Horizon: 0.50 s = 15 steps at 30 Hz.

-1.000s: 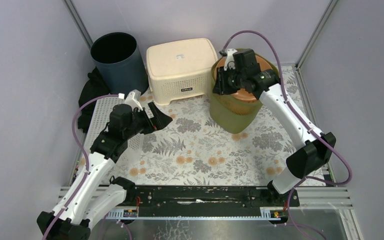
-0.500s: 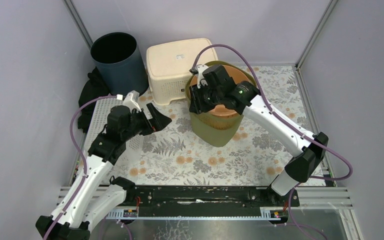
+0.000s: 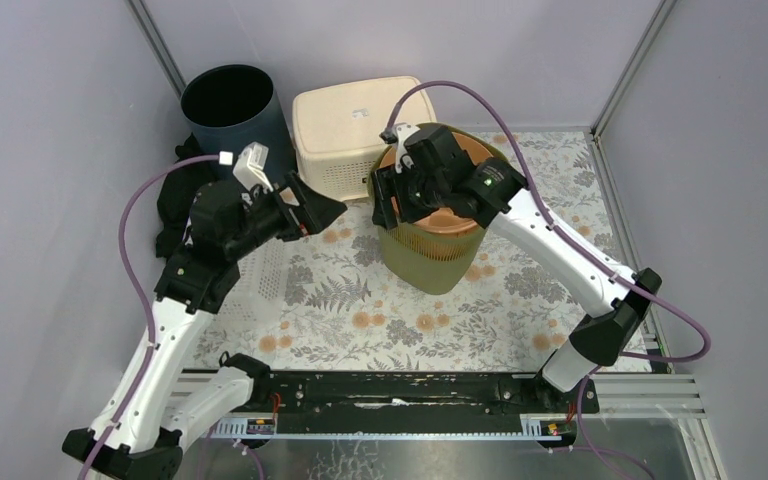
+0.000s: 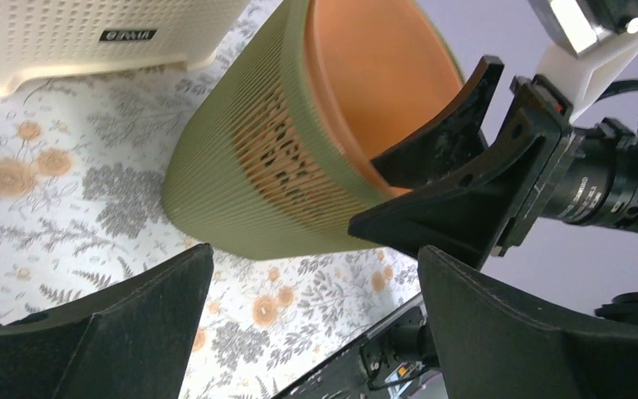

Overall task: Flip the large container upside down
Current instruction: Pick up the container from the container.

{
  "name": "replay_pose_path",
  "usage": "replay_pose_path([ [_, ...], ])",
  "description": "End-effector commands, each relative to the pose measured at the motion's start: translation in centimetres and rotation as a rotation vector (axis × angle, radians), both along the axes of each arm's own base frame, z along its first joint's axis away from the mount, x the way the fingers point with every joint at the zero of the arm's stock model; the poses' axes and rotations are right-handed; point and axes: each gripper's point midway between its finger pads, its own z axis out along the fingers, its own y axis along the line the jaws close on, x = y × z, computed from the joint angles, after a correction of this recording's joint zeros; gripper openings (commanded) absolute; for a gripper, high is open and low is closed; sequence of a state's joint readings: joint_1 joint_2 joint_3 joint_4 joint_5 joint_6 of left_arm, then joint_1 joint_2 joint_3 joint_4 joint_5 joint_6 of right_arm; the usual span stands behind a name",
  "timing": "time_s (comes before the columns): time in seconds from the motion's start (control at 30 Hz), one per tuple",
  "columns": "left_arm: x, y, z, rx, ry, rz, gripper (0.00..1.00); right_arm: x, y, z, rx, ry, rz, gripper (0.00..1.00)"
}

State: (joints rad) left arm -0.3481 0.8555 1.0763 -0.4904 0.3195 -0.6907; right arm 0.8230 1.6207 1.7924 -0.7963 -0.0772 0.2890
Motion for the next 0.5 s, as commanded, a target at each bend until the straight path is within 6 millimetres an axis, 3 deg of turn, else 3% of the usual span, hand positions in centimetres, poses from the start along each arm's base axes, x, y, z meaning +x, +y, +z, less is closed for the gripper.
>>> replay_pose_path([
  [0.0,0.4,-1.0,2.9,-0.04,-0.018,-0.035,1.0,-0.1,-1.6,5.3,0.044,-0.113,-0.048,0.71],
  [0.27,1.9,-3.7,5.5,-0.041,-0.026,-0.048,1.0,1.0,-5.7,9.2,-0.008,-0.261,-0.187,0.78],
  [0.47,3.2,-7.1,5.4,0.105,-0.013,-0.032,1.0,3.2,-10.6,12.0,-0.092,-0.346,-0.373,0.74],
])
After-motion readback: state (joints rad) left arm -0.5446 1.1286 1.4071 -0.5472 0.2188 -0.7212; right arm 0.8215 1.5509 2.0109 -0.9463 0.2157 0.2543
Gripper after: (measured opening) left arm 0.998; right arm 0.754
